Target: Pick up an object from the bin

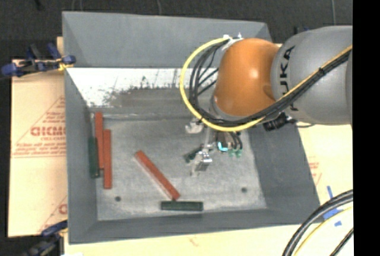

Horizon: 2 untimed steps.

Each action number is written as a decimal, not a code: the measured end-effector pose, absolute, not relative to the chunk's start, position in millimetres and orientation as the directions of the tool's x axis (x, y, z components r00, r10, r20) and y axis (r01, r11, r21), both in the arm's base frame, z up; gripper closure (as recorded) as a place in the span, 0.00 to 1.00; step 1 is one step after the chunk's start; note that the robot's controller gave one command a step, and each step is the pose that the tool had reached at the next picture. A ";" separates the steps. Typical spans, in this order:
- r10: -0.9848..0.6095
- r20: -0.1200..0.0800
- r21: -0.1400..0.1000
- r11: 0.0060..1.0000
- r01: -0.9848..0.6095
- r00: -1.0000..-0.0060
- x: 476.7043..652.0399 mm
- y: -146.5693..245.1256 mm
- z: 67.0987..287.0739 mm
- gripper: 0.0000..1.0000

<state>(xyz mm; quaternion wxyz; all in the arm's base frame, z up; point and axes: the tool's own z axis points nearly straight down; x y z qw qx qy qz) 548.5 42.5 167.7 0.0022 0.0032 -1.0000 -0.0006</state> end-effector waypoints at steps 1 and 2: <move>-0.006 0.001 0.001 1.000 -0.006 -1.000 549.1 42.5 169.9 0.00; -0.013 -0.004 0.001 1.000 -0.013 -1.000 540.3 57.5 156.9 0.00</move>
Offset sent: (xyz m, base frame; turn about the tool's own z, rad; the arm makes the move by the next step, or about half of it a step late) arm -0.0151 0.0247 -0.0196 -0.0100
